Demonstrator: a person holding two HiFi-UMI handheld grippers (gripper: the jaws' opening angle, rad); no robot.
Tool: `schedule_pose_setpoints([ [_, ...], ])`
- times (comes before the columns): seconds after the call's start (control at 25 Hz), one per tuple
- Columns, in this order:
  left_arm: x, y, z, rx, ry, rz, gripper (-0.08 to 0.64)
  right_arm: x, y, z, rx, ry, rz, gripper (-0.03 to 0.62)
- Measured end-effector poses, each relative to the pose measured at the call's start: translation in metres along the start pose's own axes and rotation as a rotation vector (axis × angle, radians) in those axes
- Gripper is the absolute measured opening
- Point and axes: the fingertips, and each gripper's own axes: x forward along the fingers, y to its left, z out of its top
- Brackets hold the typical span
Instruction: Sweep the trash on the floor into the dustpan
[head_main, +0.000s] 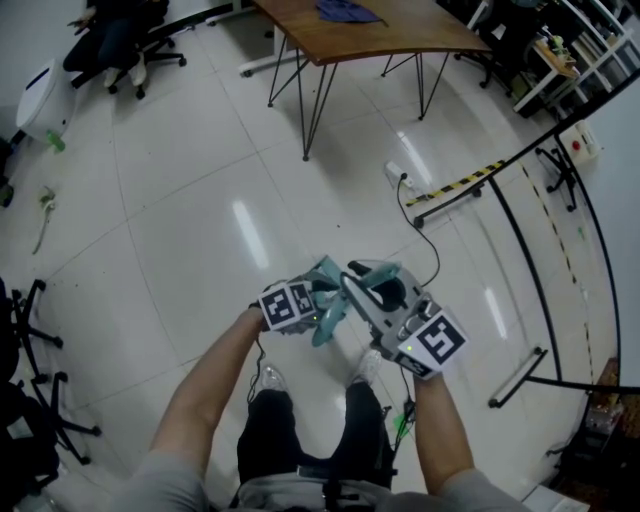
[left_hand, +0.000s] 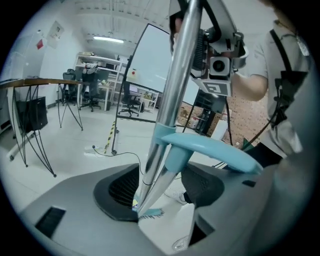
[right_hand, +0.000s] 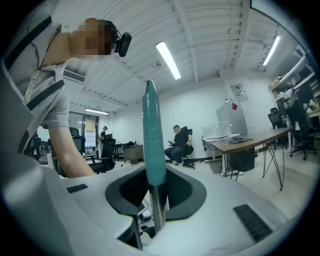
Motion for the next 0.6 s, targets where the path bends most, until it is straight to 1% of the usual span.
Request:
schedule_pose_setpoints([
  [0.04, -0.003, 0.002, -0.002, -0.020, -0.001, 0.015, 0.268, 0.000, -0.002, 0.001, 0.007, 0.003, -0.016, 0.075],
  [0.12, -0.013, 0.009, -0.007, -0.043, 0.005, 0.055, 0.297, -0.001, -0.006, 0.003, 0.019, 0.011, -0.038, 0.179],
  [0.2, -0.029, 0.016, -0.013, -0.067, 0.018, 0.109, 0.298, -0.007, -0.007, 0.003, 0.037, 0.040, -0.055, 0.241],
  [0.24, -0.040, 0.020, -0.016, -0.081, 0.025, 0.147, 0.298, -0.012, -0.007, 0.003, 0.050, 0.056, -0.067, 0.256],
  [0.36, -0.081, 0.031, -0.010, -0.107, 0.025, 0.292, 0.298, -0.029, -0.005, 0.010, 0.069, 0.080, -0.107, 0.259],
  [0.44, -0.114, 0.032, 0.012, -0.107, -0.033, 0.373, 0.293, -0.042, -0.004, 0.020, 0.087, 0.057, -0.143, 0.261],
  [0.48, -0.133, 0.031, 0.027, -0.104, -0.078, 0.413, 0.271, -0.049, -0.003, 0.026, 0.102, 0.033, -0.166, 0.259],
  [0.52, -0.152, 0.028, 0.043, -0.102, -0.126, 0.459, 0.214, -0.056, -0.003, 0.033, 0.120, 0.004, -0.194, 0.259],
  [0.6, -0.187, 0.020, 0.074, -0.103, -0.204, 0.563, 0.058, -0.070, -0.005, 0.048, 0.154, -0.054, -0.265, 0.259],
])
